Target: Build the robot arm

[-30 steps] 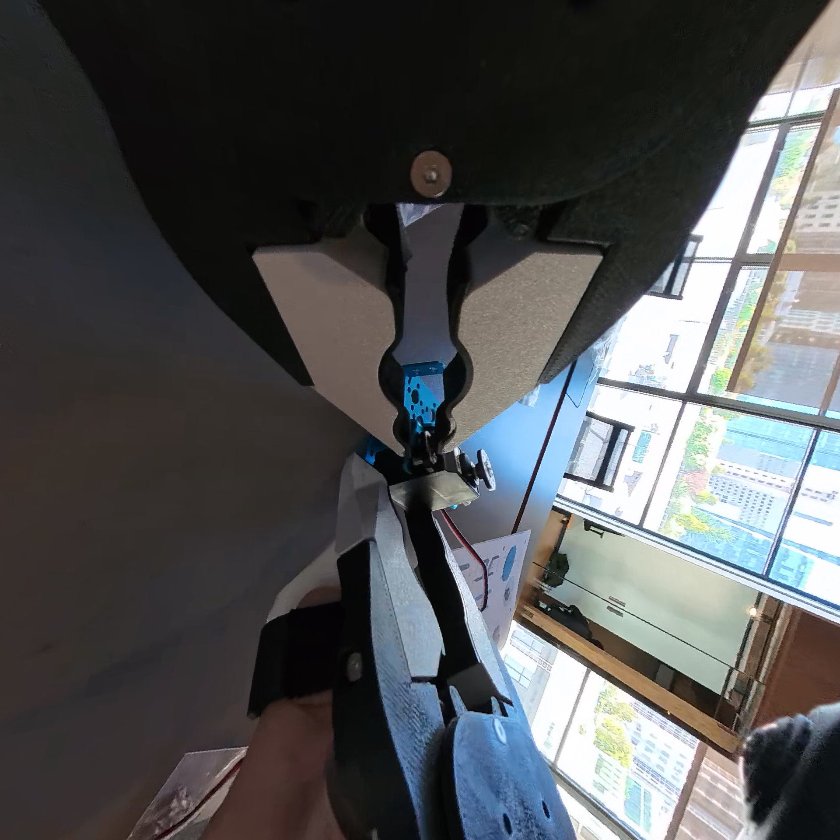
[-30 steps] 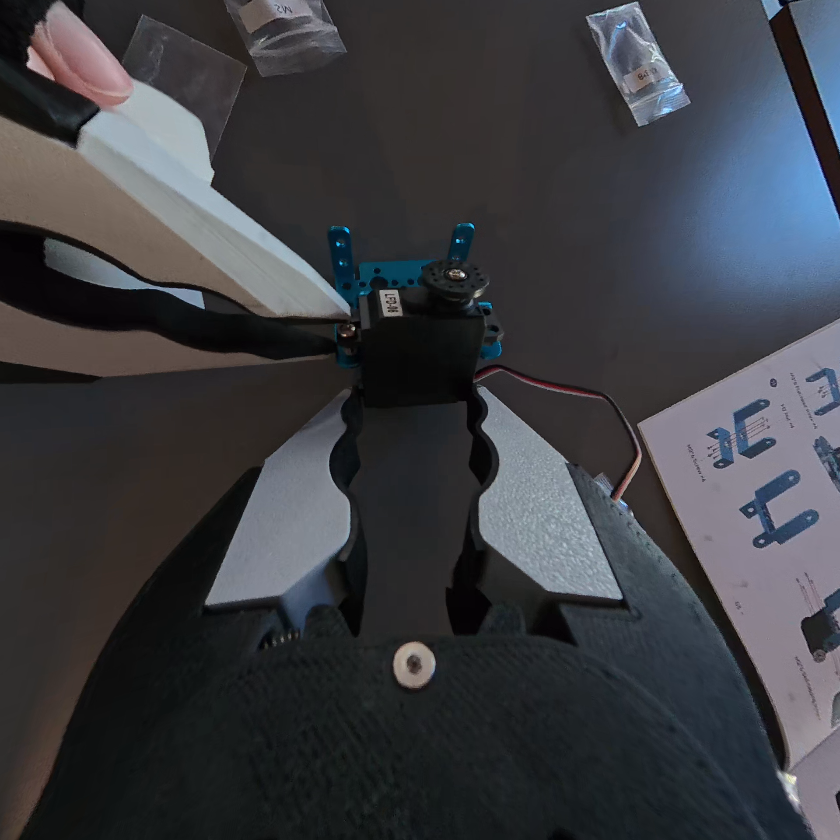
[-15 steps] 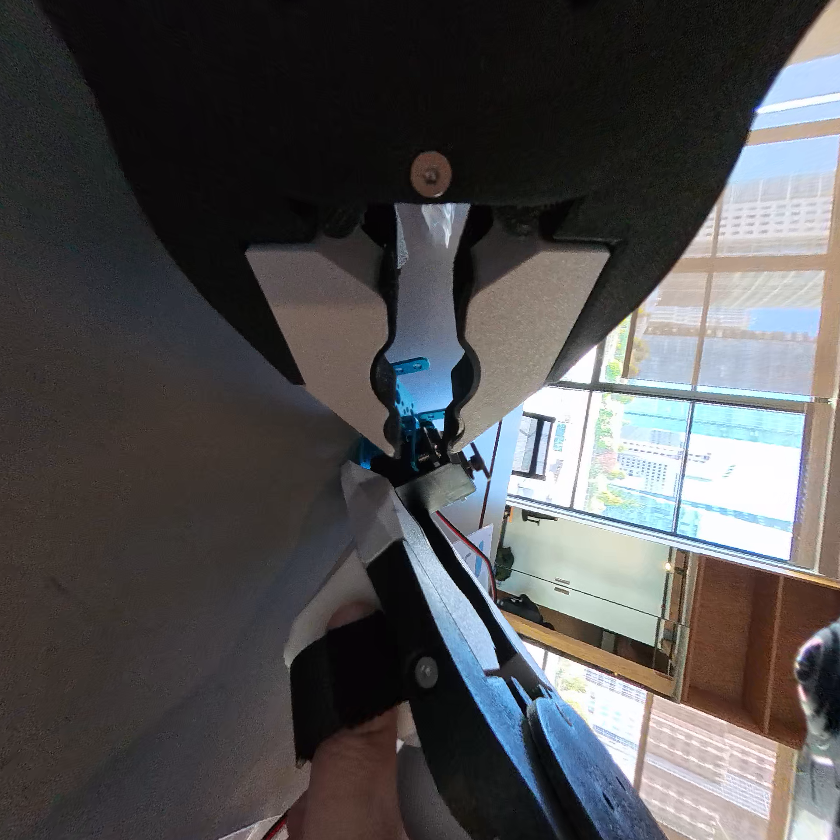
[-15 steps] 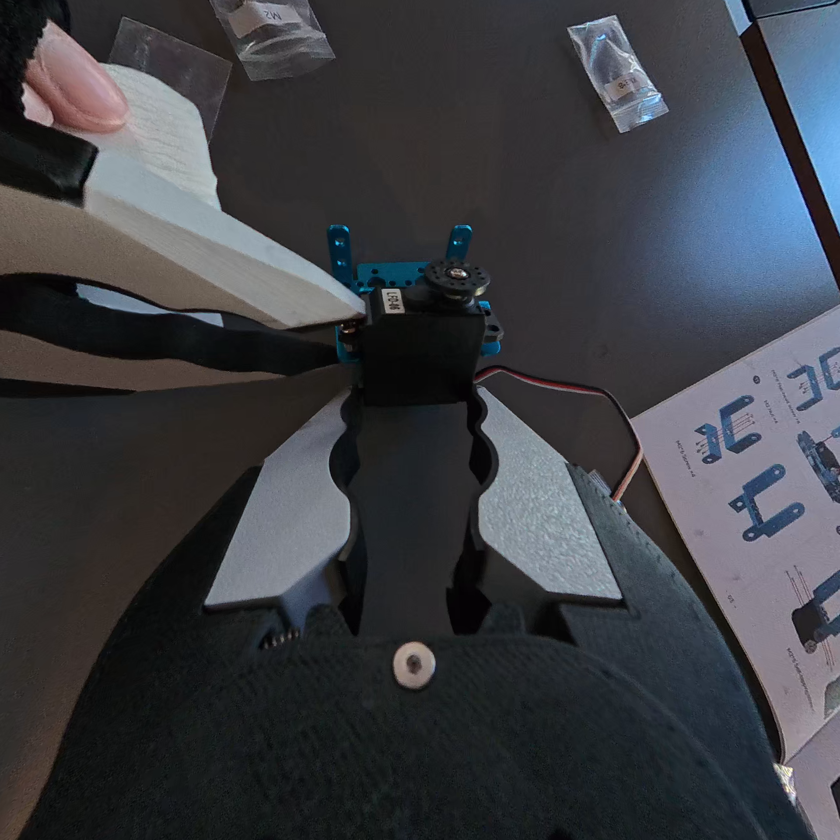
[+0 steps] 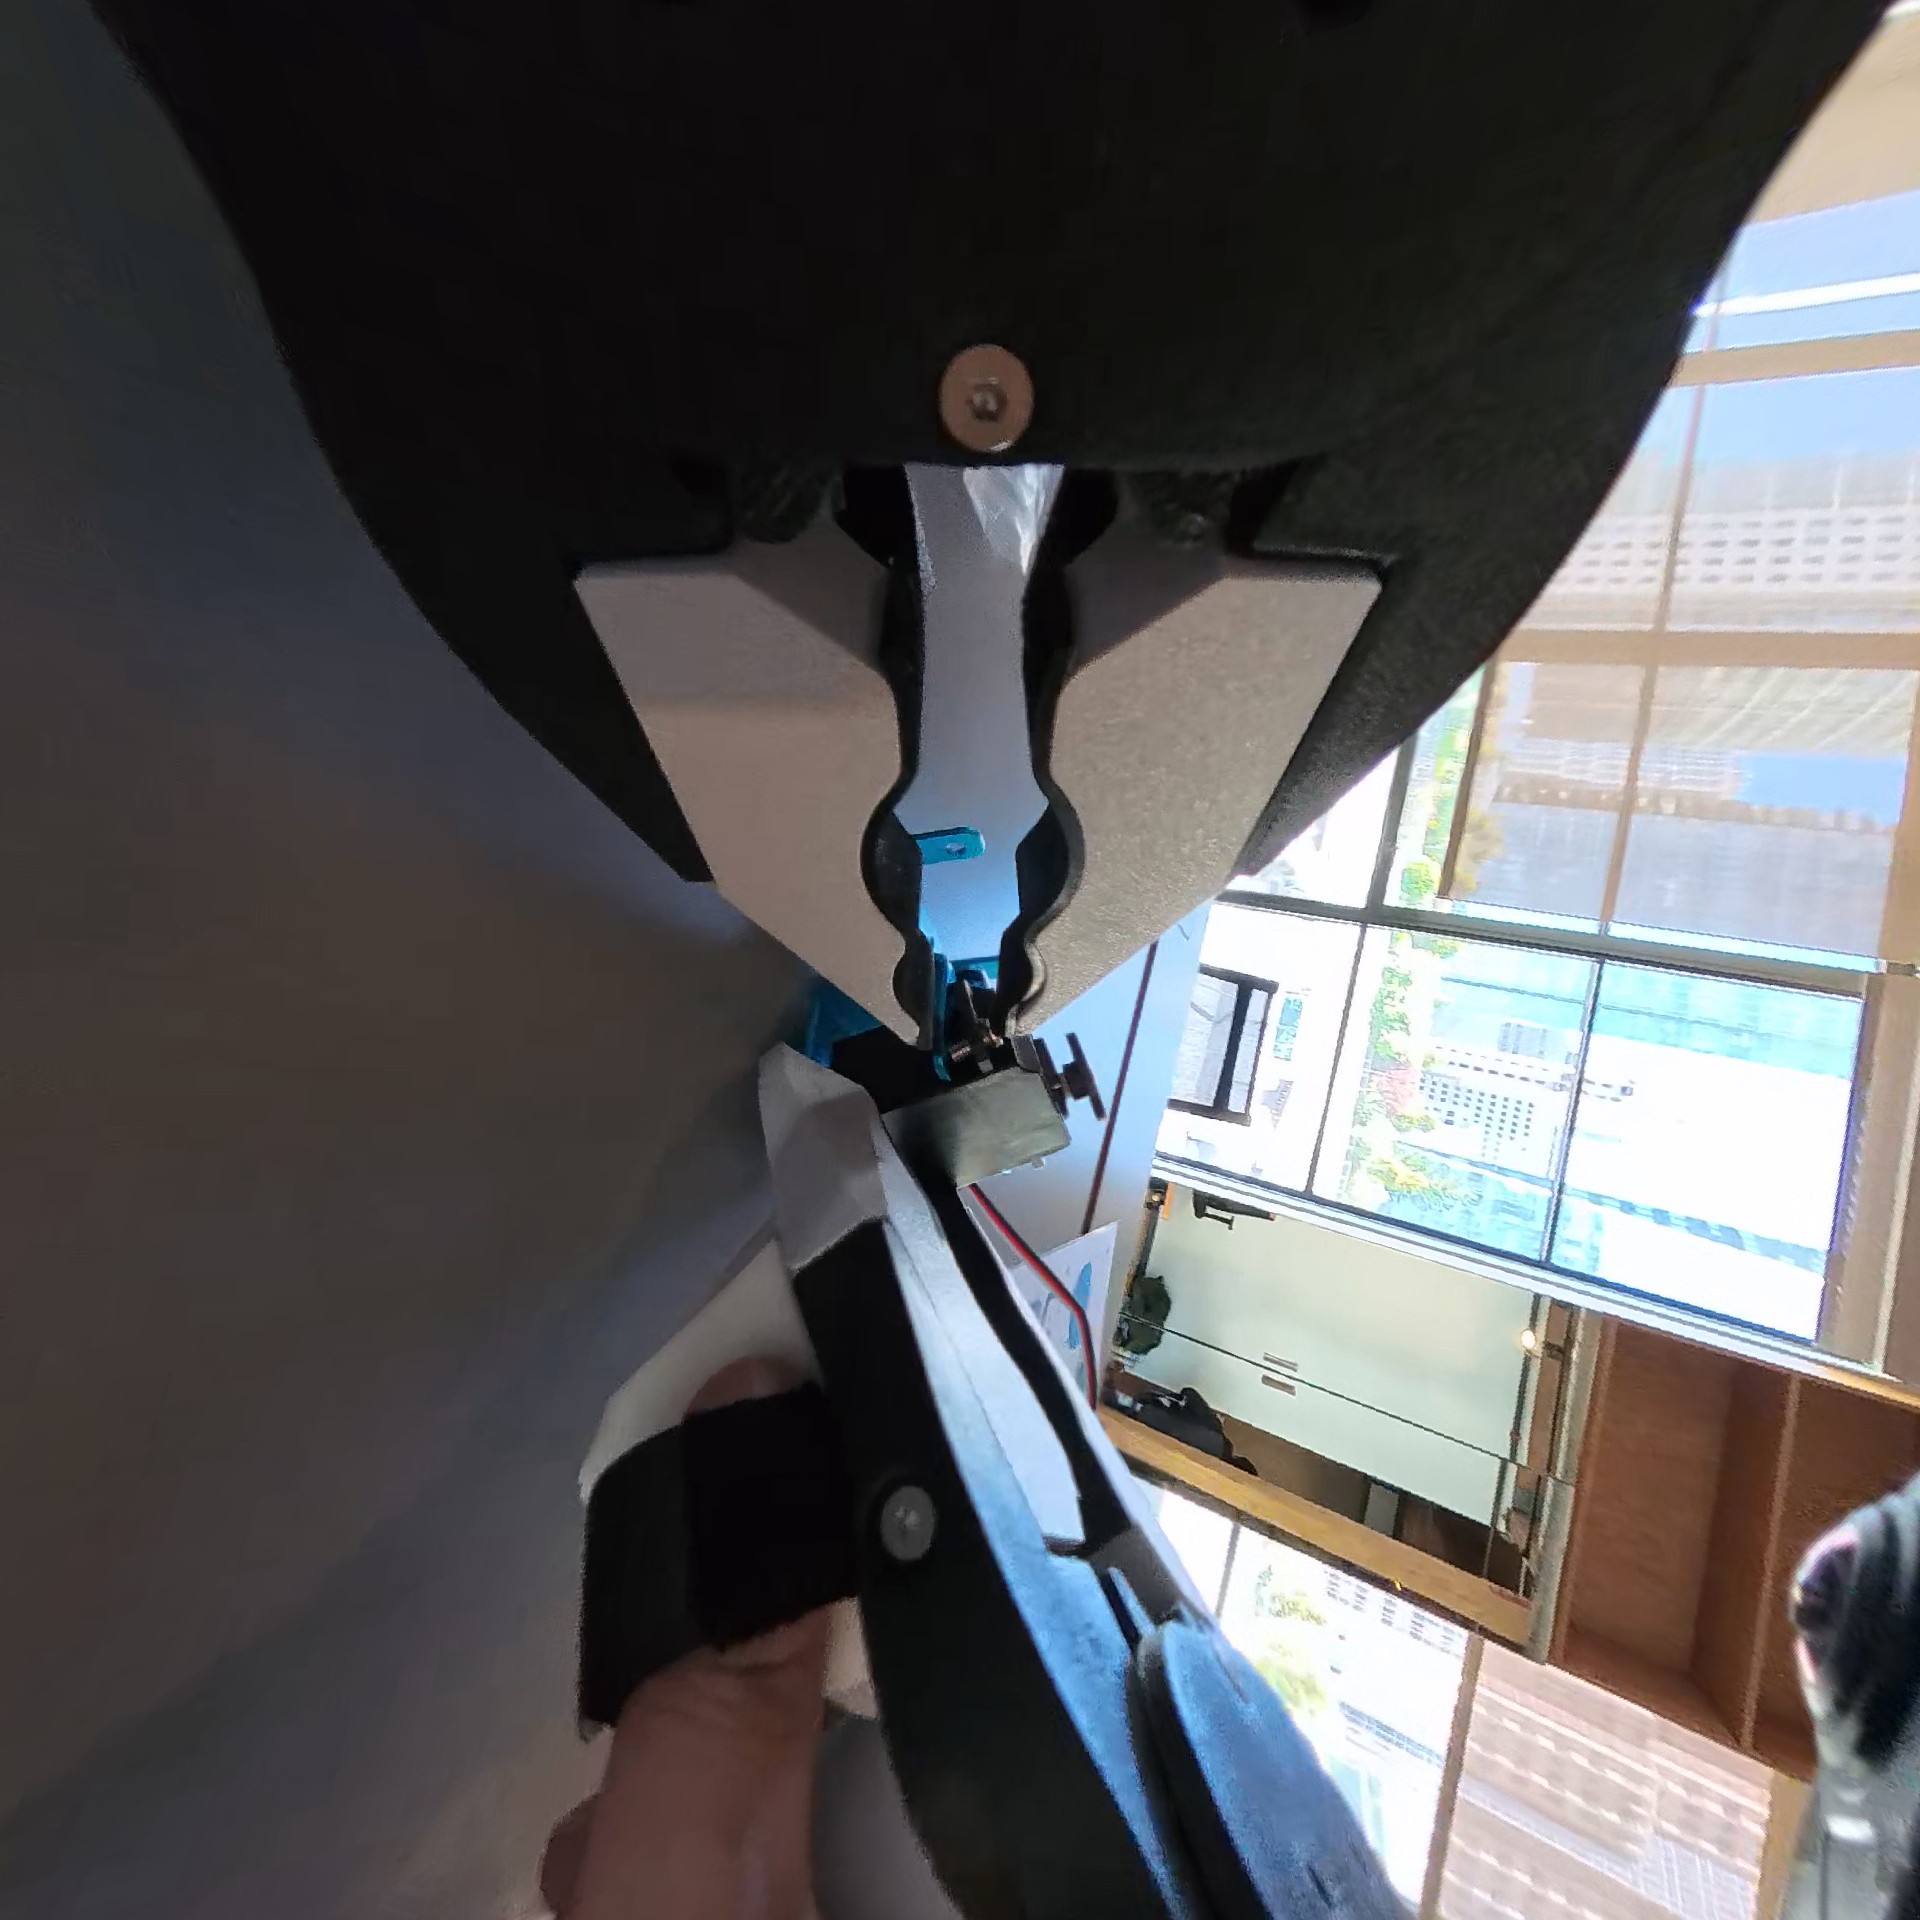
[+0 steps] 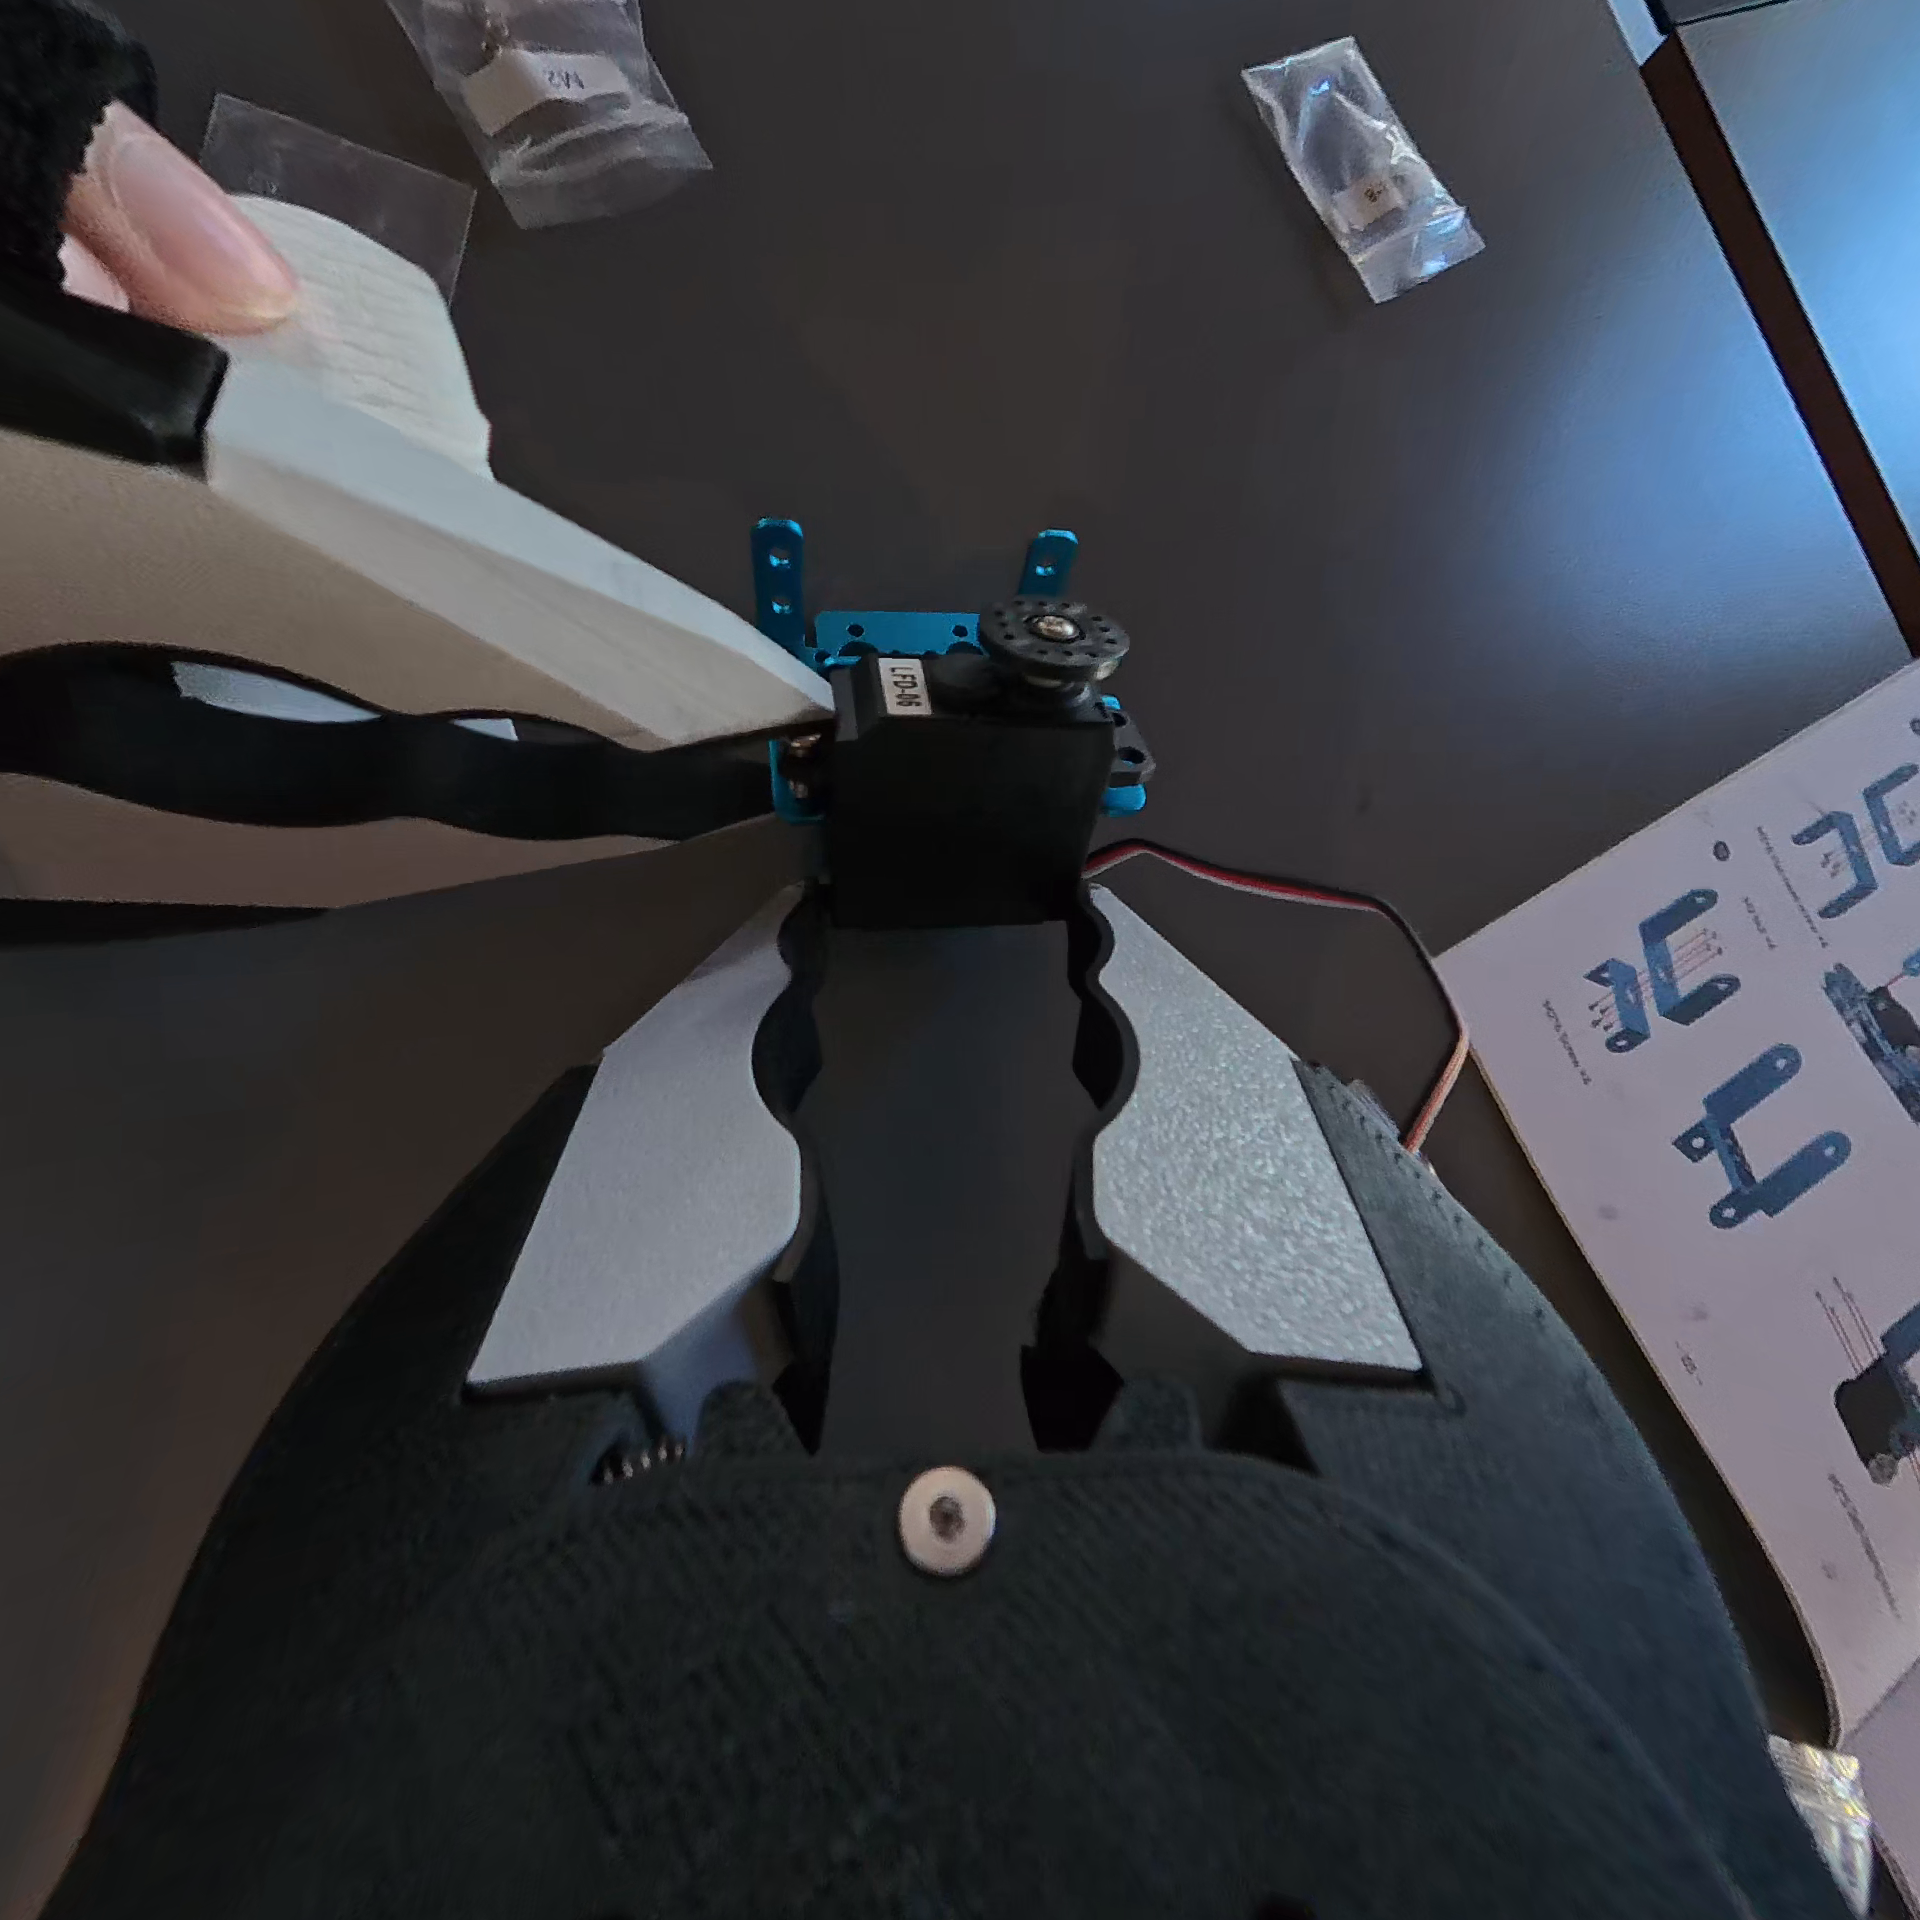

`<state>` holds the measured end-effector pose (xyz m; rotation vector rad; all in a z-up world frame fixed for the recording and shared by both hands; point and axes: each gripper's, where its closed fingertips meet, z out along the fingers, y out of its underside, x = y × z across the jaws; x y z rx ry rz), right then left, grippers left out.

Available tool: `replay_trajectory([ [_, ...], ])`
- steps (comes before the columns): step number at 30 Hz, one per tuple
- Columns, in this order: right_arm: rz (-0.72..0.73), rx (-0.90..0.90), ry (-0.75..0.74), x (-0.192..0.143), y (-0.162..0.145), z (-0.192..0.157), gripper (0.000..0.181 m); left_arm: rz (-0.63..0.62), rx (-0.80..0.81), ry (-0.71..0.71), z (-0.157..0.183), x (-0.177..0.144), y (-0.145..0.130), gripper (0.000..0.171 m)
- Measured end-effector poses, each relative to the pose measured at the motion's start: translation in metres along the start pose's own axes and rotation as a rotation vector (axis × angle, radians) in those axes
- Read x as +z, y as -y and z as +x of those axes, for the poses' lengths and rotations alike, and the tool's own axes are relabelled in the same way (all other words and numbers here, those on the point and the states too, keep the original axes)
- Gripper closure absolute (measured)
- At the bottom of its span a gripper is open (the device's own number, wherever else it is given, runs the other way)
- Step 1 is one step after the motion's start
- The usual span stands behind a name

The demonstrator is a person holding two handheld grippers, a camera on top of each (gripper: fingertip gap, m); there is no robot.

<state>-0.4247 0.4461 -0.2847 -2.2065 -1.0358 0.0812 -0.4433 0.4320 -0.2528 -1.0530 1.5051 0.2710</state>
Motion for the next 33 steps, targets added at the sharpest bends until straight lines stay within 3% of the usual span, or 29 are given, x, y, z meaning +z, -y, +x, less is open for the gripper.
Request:
replay_trajectory([
  [26,0.128,0.077,0.088,0.007,0.010,-0.001,0.124,0.022,-0.217,-0.033,-0.015,-0.002,-0.012,0.163],
  [33,0.163,-0.052,0.043,0.005,0.010,0.003,0.124,0.038,-0.253,-0.051,-0.016,-0.003,-0.012,0.167],
])
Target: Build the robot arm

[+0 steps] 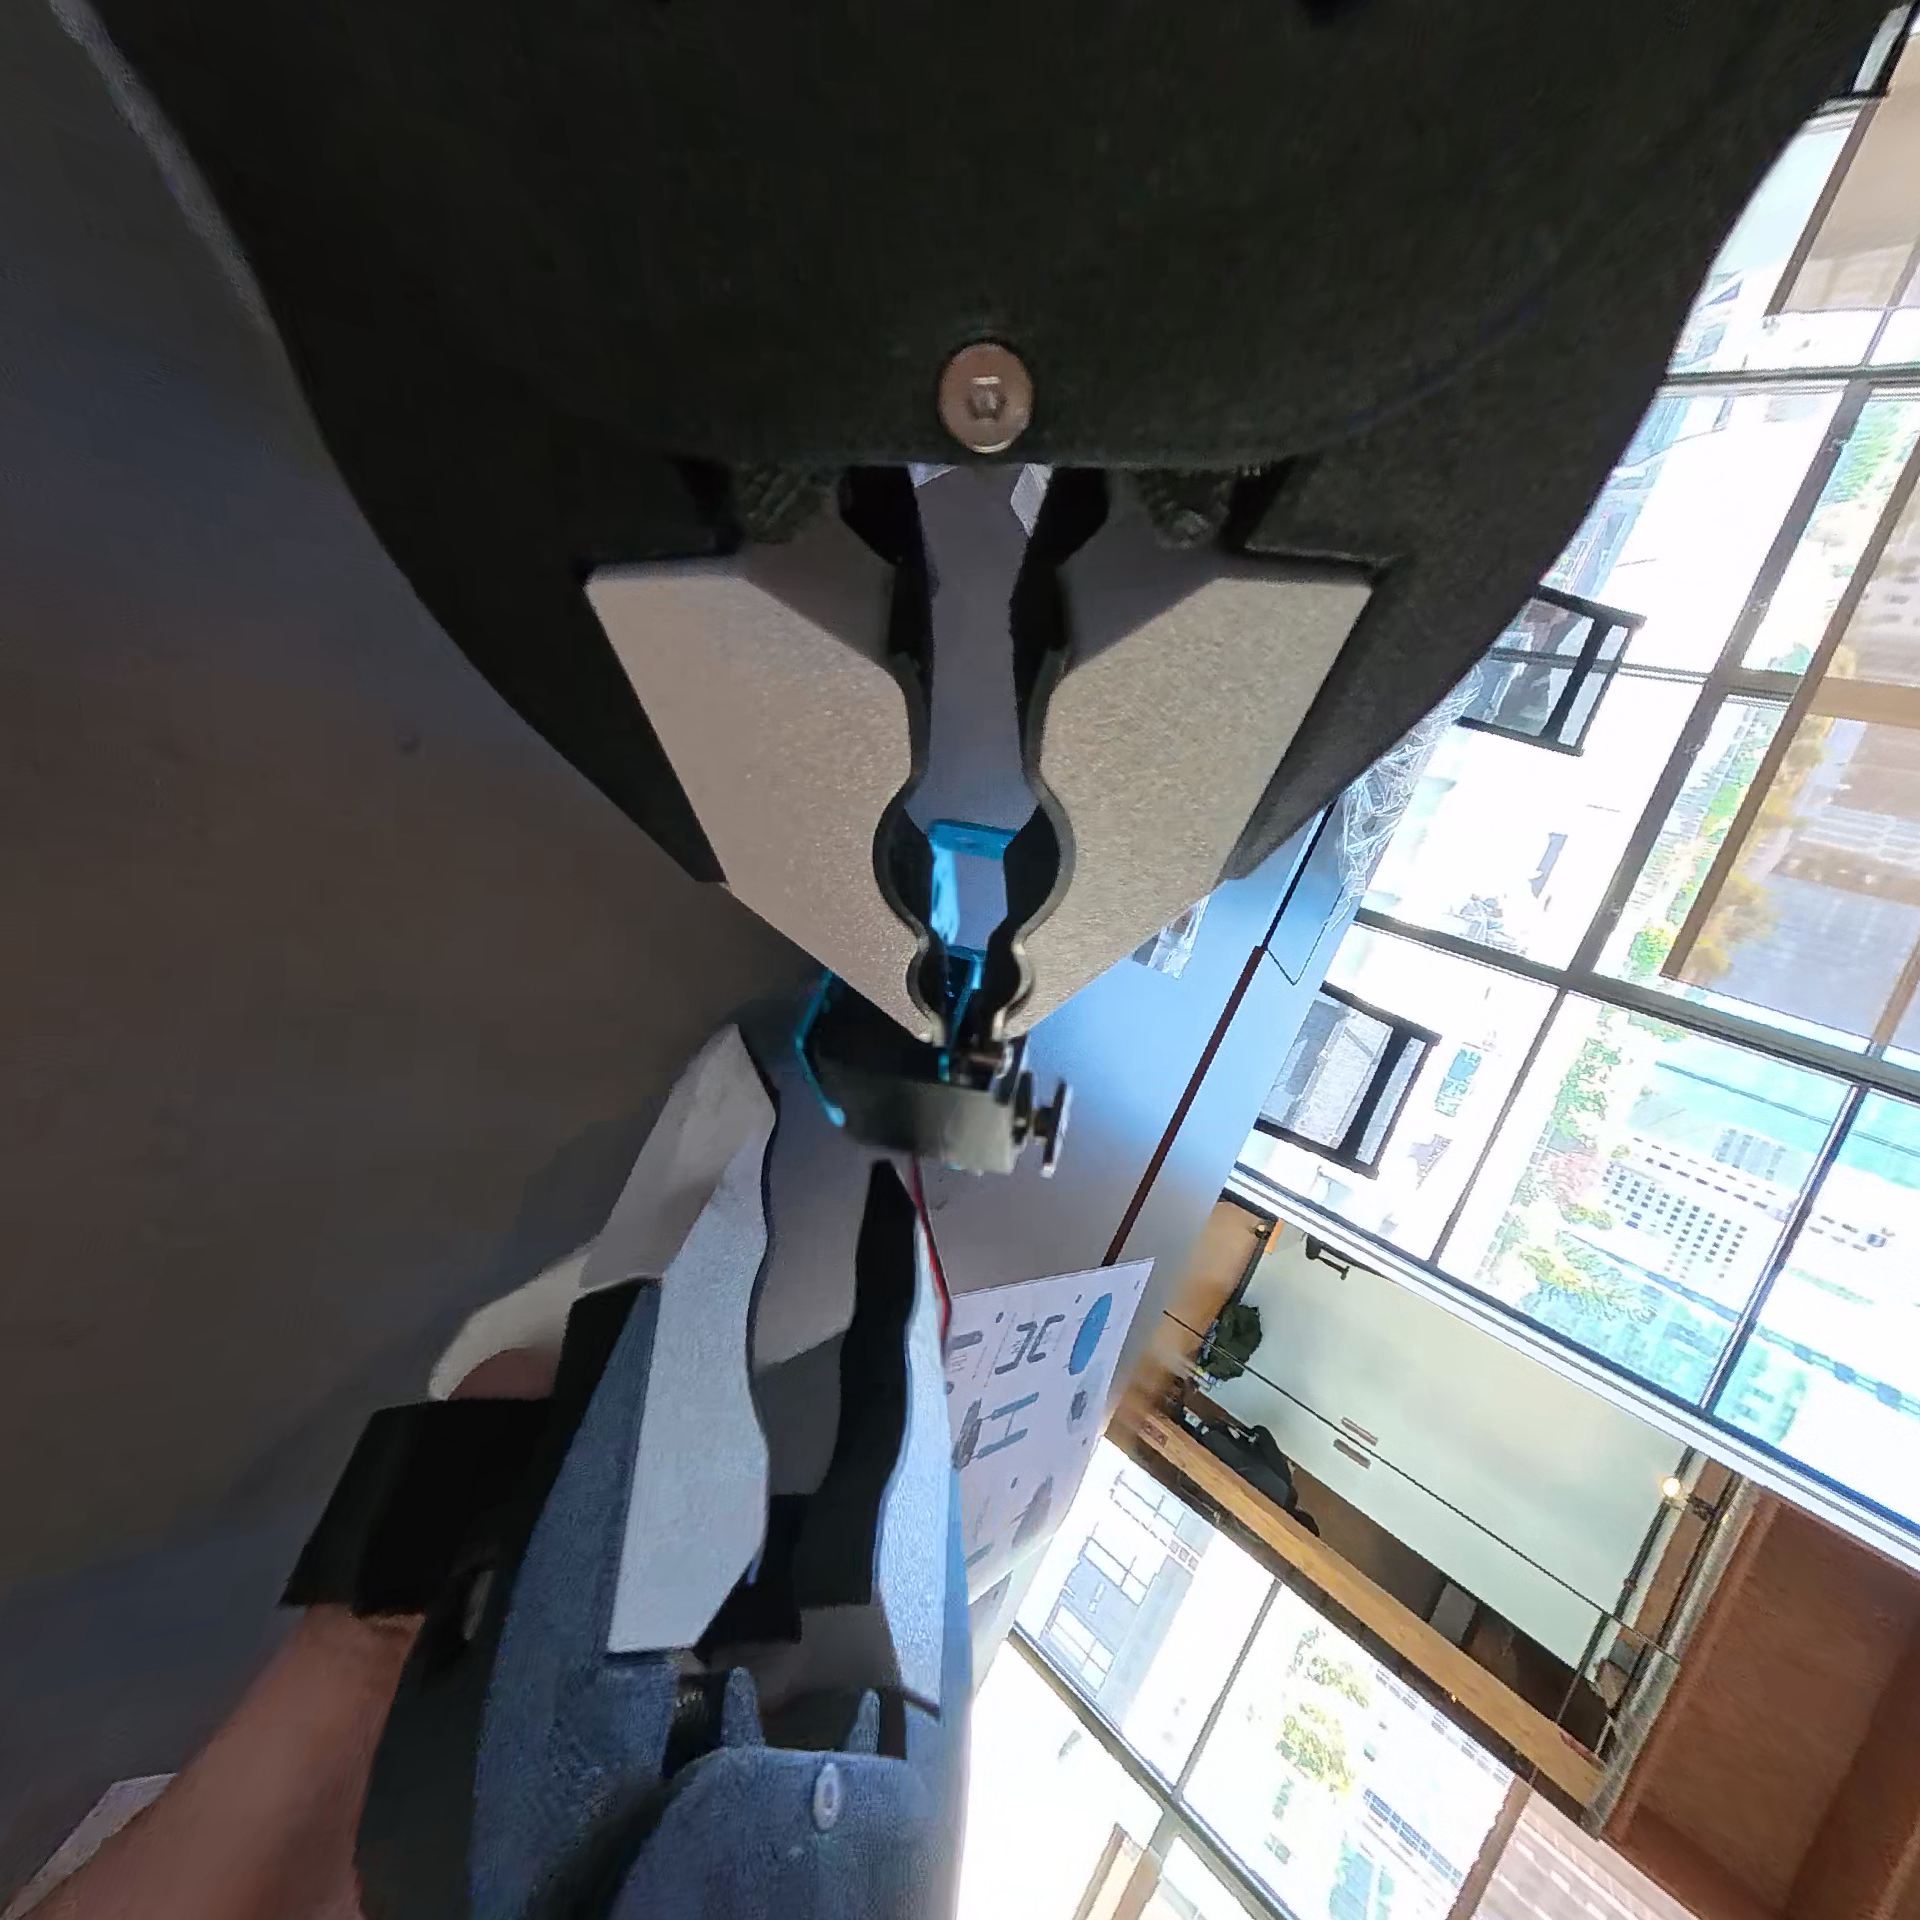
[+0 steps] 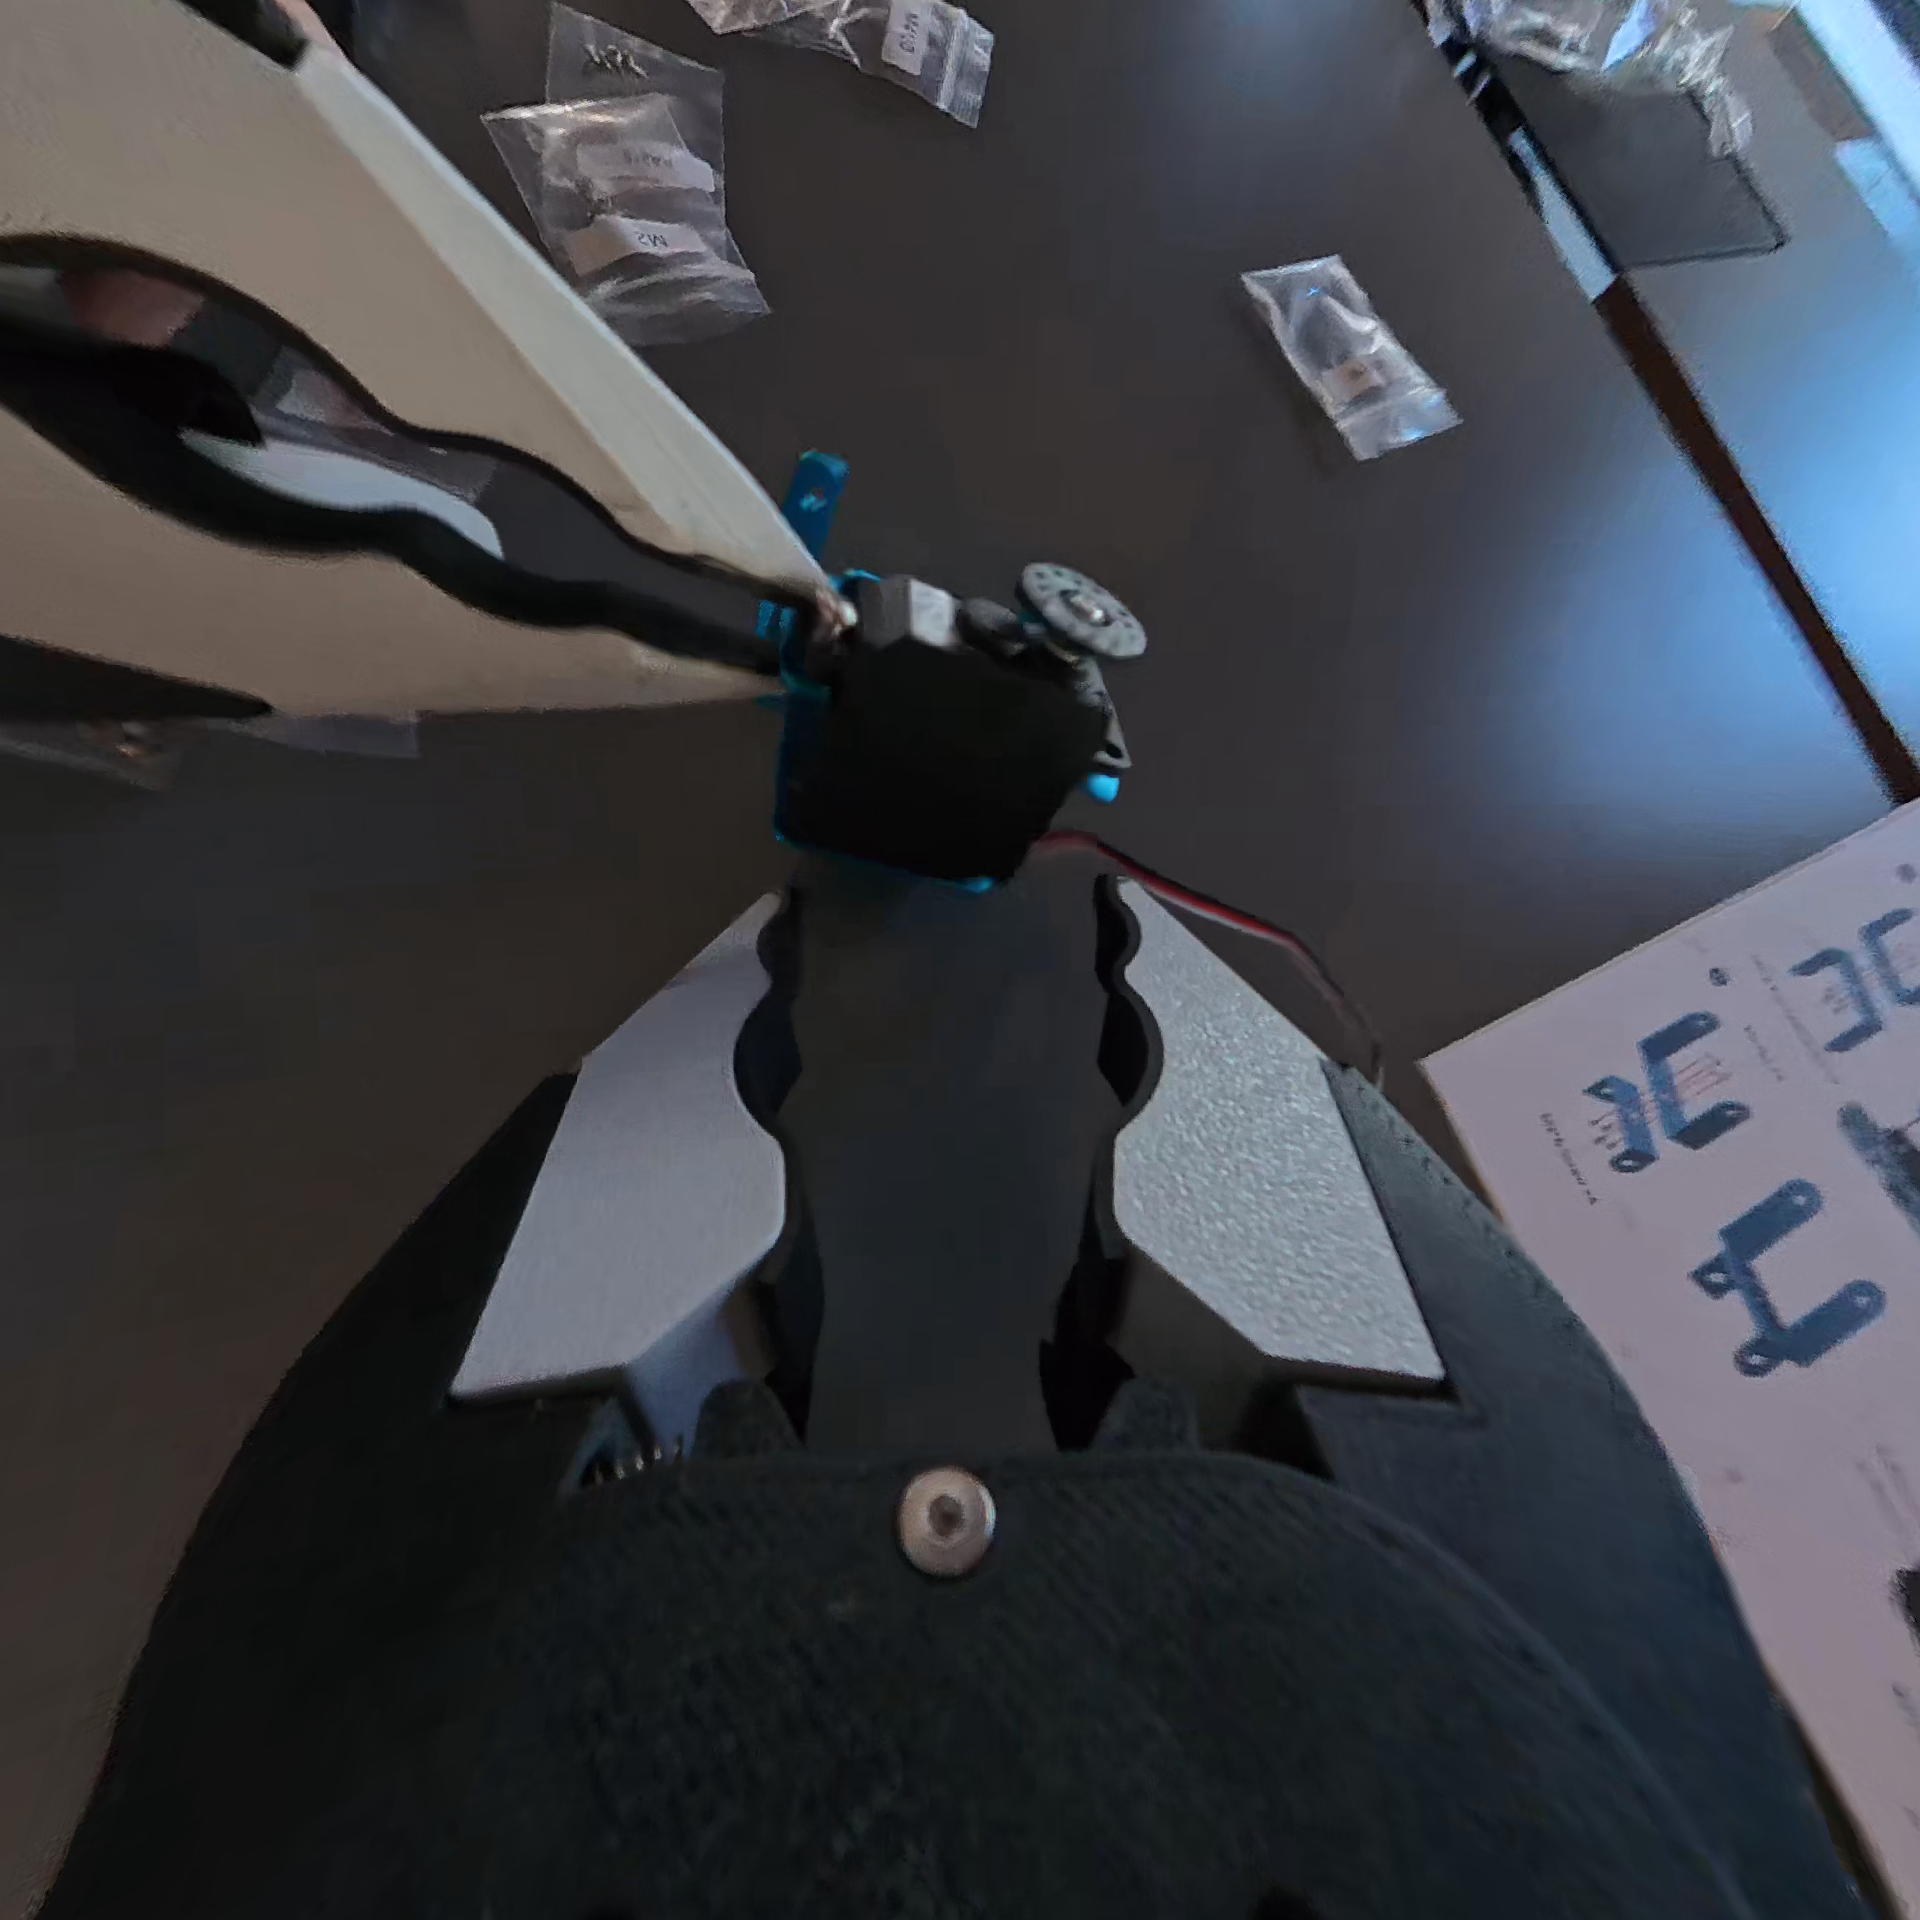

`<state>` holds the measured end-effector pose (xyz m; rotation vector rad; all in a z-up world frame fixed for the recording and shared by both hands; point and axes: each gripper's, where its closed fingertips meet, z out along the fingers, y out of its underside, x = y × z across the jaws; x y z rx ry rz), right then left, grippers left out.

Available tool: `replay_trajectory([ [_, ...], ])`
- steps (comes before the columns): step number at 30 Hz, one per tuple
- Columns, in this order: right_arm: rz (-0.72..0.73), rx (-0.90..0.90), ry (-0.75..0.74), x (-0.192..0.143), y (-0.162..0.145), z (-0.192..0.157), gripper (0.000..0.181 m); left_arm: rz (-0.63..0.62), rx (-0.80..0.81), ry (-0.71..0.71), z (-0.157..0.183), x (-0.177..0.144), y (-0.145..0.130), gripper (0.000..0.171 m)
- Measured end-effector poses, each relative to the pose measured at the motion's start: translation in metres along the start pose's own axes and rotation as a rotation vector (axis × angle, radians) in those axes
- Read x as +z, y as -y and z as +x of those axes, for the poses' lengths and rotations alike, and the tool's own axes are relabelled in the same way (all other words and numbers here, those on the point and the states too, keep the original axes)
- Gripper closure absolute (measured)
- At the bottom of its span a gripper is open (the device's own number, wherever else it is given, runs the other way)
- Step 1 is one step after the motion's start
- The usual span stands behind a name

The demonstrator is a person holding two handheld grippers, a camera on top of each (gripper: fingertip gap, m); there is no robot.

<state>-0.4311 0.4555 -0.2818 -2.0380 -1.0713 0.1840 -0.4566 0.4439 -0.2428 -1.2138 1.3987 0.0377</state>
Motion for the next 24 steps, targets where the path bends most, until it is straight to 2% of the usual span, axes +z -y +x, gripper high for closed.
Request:
replay_trajectory([
  [7,0.079,-0.246,-0.084,-0.007,0.004,0.006,0.118,0.008,0.002,-0.014,0.002,0.000,0.001,0.167],
  [12,0.134,-0.267,-0.023,-0.007,0.007,0.004,0.111,0.020,-0.027,-0.013,-0.002,-0.003,0.002,0.167],
  [17,0.156,-0.393,-0.059,-0.007,0.012,0.005,0.110,0.041,-0.136,-0.037,-0.008,-0.007,0.000,0.168],
  [24,0.185,-0.509,-0.048,0.000,0.032,0.003,0.116,0.088,-0.214,-0.084,-0.012,-0.017,-0.003,0.168],
])
